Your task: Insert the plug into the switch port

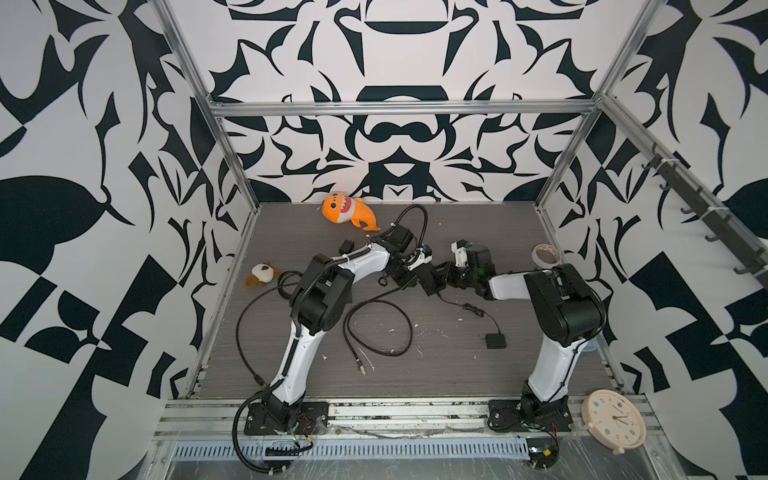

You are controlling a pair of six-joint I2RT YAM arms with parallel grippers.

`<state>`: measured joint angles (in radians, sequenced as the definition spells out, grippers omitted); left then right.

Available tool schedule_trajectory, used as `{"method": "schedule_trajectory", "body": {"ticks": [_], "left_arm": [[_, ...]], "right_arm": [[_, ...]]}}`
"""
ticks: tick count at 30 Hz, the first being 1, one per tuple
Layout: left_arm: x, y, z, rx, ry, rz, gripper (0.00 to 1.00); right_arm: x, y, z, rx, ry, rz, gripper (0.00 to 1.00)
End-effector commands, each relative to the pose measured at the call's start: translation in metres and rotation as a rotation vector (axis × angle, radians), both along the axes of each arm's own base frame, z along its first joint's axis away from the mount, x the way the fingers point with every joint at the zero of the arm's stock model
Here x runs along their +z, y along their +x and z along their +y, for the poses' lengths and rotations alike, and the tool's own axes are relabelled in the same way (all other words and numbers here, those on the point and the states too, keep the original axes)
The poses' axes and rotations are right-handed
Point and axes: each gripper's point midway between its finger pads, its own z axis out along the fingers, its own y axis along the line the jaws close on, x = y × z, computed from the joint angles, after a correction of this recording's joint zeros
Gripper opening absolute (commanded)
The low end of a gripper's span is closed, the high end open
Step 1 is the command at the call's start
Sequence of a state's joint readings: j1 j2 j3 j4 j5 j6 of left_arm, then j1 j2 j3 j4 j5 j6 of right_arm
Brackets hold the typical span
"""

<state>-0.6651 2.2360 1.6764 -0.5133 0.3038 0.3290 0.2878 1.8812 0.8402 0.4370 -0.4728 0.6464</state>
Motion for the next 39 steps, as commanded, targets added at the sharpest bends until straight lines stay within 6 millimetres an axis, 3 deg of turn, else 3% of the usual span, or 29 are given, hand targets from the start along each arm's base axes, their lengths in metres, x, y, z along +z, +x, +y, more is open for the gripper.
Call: {"method": "schedule_trajectory", "body": {"ticks": [1, 7, 9, 11, 14, 18, 22, 25, 28, 29, 30, 35, 39], "left_arm": [[0.049, 0.004, -0.111, -0.206, -0.419, -0.173, 0.00], [0.052, 0.005, -0.117, -0.216, -0.442, -0.165, 0.00], [0.047, 0.005, -0.113, -0.203, -0.418, -0.167, 0.00], [0.041, 0.007, -0.103, -0.185, -0.367, -0.178, 0.00], [0.041, 0.014, -0.089, -0.148, -0.356, -0.176, 0.00], [0.037, 0.022, -0.079, -0.093, -0.329, -0.115, 0.03], [0.036, 0.031, -0.073, -0.019, -0.286, -0.136, 0.28], [0.049, 0.039, -0.068, 0.054, -0.292, -0.173, 0.42], [0.078, 0.045, -0.063, 0.118, -0.330, -0.224, 0.51], [0.087, 0.048, -0.062, 0.146, -0.342, -0.237, 0.61], [0.097, 0.051, -0.059, 0.181, -0.355, -0.255, 0.64], [0.134, 0.066, -0.032, 0.375, -0.349, -0.334, 0.66], [0.151, 0.070, 0.013, 0.542, -0.277, -0.342, 0.70]], "right_arm": [[0.002, -0.159, 0.110, 0.554, 0.276, 0.380, 0.27], [0.011, -0.159, 0.114, 0.564, 0.301, 0.363, 0.27], [0.016, -0.153, 0.107, 0.539, 0.278, 0.344, 0.26], [0.016, -0.136, 0.082, 0.451, 0.221, 0.330, 0.26], [0.021, -0.096, 0.021, 0.239, 0.093, 0.283, 0.29], [0.042, -0.044, -0.043, 0.022, 0.044, 0.196, 0.32], [0.051, -0.022, -0.070, -0.021, -0.062, 0.185, 0.37], [0.062, -0.017, -0.087, -0.051, -0.147, 0.176, 0.40], [0.075, -0.020, -0.100, -0.081, -0.206, 0.168, 0.42], [0.078, -0.022, -0.101, -0.083, -0.217, 0.164, 0.43], [0.082, -0.026, -0.103, -0.087, -0.220, 0.159, 0.44], [0.091, -0.044, -0.105, -0.120, -0.219, 0.152, 0.48], [0.089, -0.059, -0.097, -0.098, -0.281, 0.145, 0.49]]}}
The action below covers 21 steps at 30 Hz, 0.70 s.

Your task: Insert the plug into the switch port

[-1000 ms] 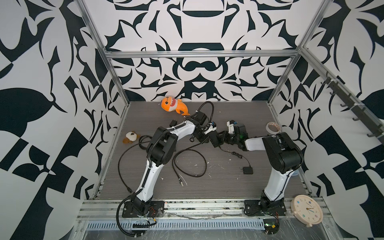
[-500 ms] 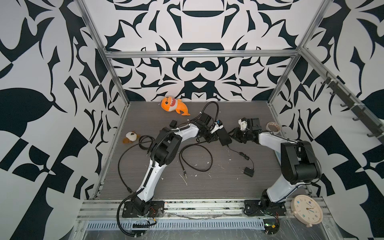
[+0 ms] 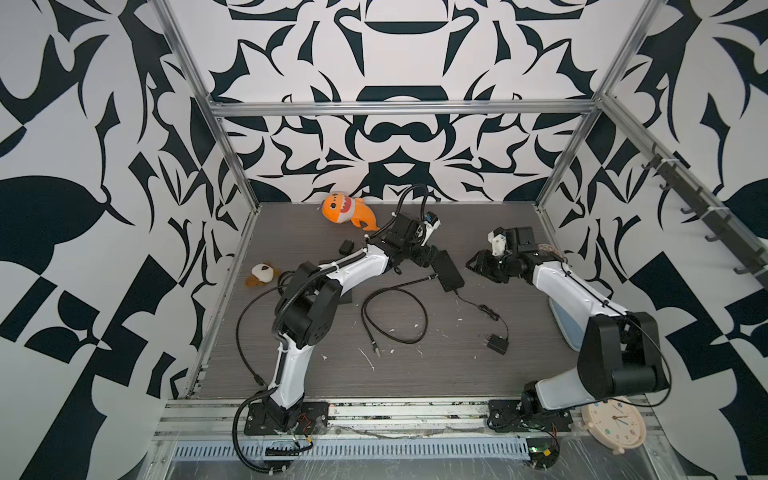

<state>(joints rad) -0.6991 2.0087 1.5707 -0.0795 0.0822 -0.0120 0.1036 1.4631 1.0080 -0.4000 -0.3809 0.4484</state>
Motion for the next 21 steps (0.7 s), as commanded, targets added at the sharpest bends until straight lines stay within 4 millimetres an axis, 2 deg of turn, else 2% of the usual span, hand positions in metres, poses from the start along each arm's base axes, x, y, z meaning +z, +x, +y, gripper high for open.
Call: {"method": "schedule_trajectory", "body": {"ticks": [1, 5, 8, 11, 12, 15, 19, 20, 21], "left_arm": [[0.017, 0.009, 0.051, 0.208, 0.001, 0.044, 0.71], [0.031, 0.005, 0.107, 0.319, -0.079, 0.119, 0.74], [0.040, -0.007, 0.147, 0.386, -0.073, 0.099, 0.78], [0.041, -0.025, 0.179, 0.421, -0.032, 0.057, 0.80], [0.039, -0.031, 0.189, 0.428, -0.030, 0.054, 0.80], [0.030, -0.047, 0.227, 0.492, -0.065, 0.058, 0.80], [0.030, -0.065, 0.285, 0.638, -0.146, -0.022, 0.82], [0.030, -0.066, 0.298, 0.672, -0.162, -0.044, 0.82], [0.028, -0.067, 0.311, 0.707, -0.179, -0.059, 0.83]], "right_arm": [[-0.004, -0.017, 0.006, 0.023, -0.082, 0.011, 0.50], [0.007, -0.020, 0.023, 0.056, -0.151, -0.049, 0.55], [0.018, -0.019, 0.029, 0.075, -0.224, -0.113, 0.58], [0.029, -0.015, 0.024, 0.054, -0.274, -0.177, 0.66], [0.030, -0.015, 0.020, 0.043, -0.295, -0.194, 0.74], [0.027, -0.016, 0.013, 0.026, -0.338, -0.220, 0.76], [0.011, -0.023, 0.008, 0.015, -0.375, -0.213, 0.81], [0.007, -0.023, 0.006, 0.013, -0.386, -0.215, 0.85], [0.004, -0.023, 0.003, 0.009, -0.405, -0.220, 0.94]]}}
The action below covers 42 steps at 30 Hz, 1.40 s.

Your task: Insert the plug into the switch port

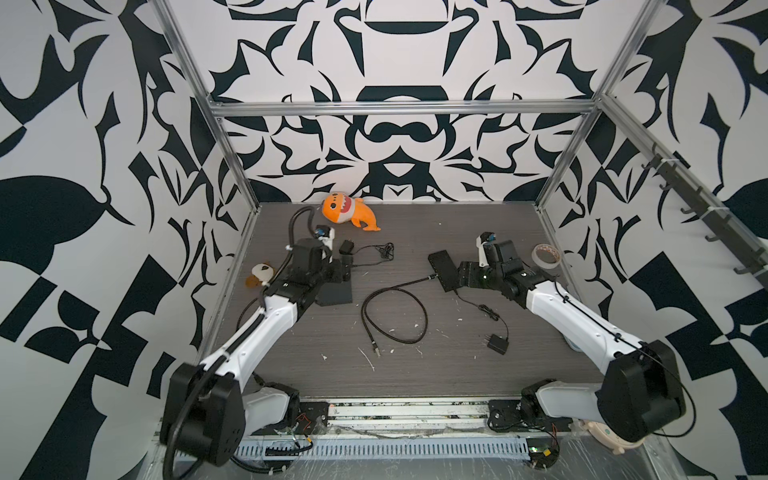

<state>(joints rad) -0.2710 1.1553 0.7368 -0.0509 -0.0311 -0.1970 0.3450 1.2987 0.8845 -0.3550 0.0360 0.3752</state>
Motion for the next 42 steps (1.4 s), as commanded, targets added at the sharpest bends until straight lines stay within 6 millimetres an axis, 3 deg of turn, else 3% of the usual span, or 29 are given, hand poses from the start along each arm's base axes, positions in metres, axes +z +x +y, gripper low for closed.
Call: {"method": "schedule_trajectory", "body": {"ticks": [1, 3, 7, 9, 11, 15, 19, 23, 25, 28, 33, 38, 42], "left_arm": [[0.010, 0.004, 0.036, 0.115, -0.061, -0.099, 0.84], [0.003, 0.006, 0.055, 0.166, -0.051, -0.088, 0.84], [-0.027, 0.017, 0.096, 0.333, 0.068, -0.051, 1.00], [-0.040, 0.026, 0.109, 0.394, 0.123, -0.064, 1.00], [-0.053, 0.031, 0.112, 0.384, 0.182, -0.072, 0.98], [-0.065, 0.035, 0.121, 0.377, 0.236, -0.160, 0.98], [-0.077, 0.037, 0.119, 0.323, 0.209, -0.196, 0.99], [-0.087, 0.035, 0.134, 0.368, 0.139, -0.278, 1.00], [-0.093, 0.036, 0.132, 0.352, 0.138, -0.216, 0.99], [-0.092, 0.039, 0.137, 0.382, 0.147, -0.223, 1.00], [-0.093, 0.039, 0.138, 0.386, 0.147, -0.211, 1.00], [-0.092, 0.038, 0.138, 0.389, 0.144, -0.211, 1.00], [-0.093, 0.038, 0.138, 0.384, 0.143, -0.209, 1.00]], "right_arm": [[-0.003, 0.005, -0.014, -0.038, -0.083, -0.053, 0.95], [-0.003, 0.007, -0.018, -0.042, -0.120, -0.066, 0.97], [0.010, 0.012, -0.035, -0.071, -0.215, -0.139, 0.99], [0.019, 0.012, -0.053, -0.125, -0.291, -0.201, 0.99], [0.021, 0.012, -0.072, -0.173, -0.371, -0.250, 0.99], [0.002, 0.002, -0.093, -0.157, -0.499, -0.333, 0.99], [-0.018, -0.005, -0.118, -0.233, -0.402, -0.390, 0.99], [-0.017, 0.002, -0.121, -0.230, -0.351, -0.507, 0.97], [-0.012, 0.008, -0.122, -0.241, -0.353, -0.591, 0.97], [-0.020, 0.023, -0.102, -0.123, -0.345, -0.630, 0.97], [-0.050, 0.036, -0.079, 0.004, -0.301, -0.606, 0.99], [-0.056, 0.050, -0.096, -0.063, -0.258, -0.530, 0.99], [-0.057, 0.050, -0.104, -0.103, -0.267, -0.511, 0.99]]}}
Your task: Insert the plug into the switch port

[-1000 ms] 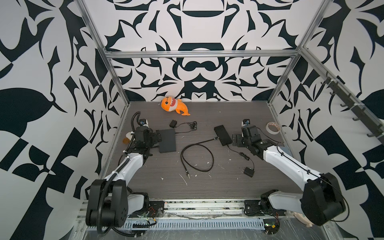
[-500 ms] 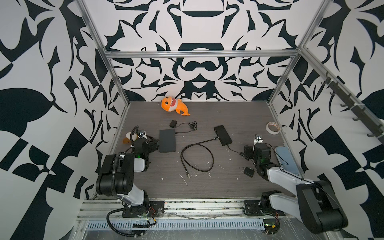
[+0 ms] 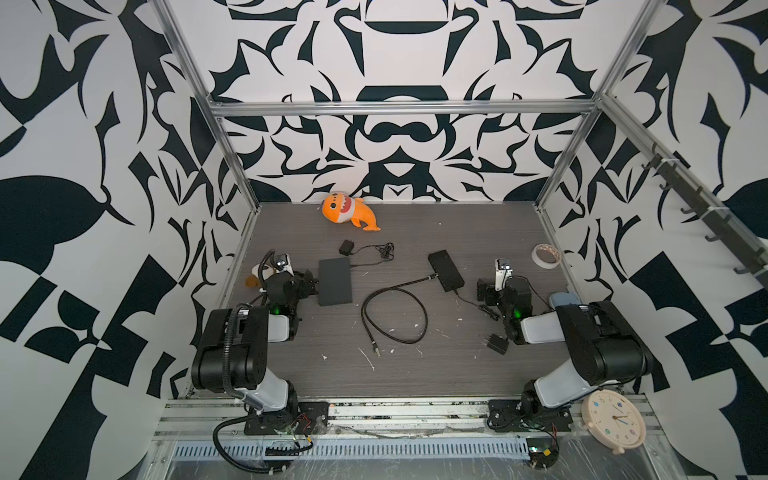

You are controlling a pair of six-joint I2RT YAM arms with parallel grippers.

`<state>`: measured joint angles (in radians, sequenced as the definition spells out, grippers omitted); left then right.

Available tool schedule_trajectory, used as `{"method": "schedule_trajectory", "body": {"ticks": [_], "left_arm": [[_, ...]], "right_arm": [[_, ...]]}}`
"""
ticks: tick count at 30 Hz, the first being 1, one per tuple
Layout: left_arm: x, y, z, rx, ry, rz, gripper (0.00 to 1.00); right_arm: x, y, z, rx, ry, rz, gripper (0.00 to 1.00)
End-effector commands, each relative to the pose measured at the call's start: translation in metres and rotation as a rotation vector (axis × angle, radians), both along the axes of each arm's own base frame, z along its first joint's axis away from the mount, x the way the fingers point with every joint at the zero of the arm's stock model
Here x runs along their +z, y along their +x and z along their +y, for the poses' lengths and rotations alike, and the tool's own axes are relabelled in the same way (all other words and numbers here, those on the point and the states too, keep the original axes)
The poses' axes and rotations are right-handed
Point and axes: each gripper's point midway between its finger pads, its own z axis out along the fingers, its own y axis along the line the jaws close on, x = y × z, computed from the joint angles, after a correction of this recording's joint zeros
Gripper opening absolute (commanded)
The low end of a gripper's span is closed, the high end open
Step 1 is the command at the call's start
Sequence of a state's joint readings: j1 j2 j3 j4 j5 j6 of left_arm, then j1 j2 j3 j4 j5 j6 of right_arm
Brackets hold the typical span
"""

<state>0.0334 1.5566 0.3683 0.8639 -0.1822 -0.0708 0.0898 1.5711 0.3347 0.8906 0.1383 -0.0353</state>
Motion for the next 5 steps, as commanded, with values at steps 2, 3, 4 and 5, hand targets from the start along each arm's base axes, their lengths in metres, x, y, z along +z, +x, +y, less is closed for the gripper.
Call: {"method": "schedule_trajectory", "body": {"ticks": [2, 3, 4, 5], "left_arm": [[0.0117, 0.0076, -0.0003, -0.002, -0.013, -0.044, 1.00], [0.0122, 0.0071, -0.0004, -0.003, -0.013, -0.046, 1.00], [0.0130, 0.0058, -0.0004, -0.002, -0.013, -0.051, 1.00], [0.0144, 0.0049, -0.0016, -0.010, -0.011, -0.058, 0.99]], "right_arm": [[0.0182, 0.0086, 0.0002, -0.011, 0.028, -0.055, 0.99], [0.0185, 0.0085, 0.0003, -0.011, 0.029, -0.056, 0.99], [0.0183, 0.0084, 0.0000, -0.012, 0.028, -0.056, 0.99], [0.0190, 0.0088, 0.0006, -0.011, 0.029, -0.059, 0.99]]}}
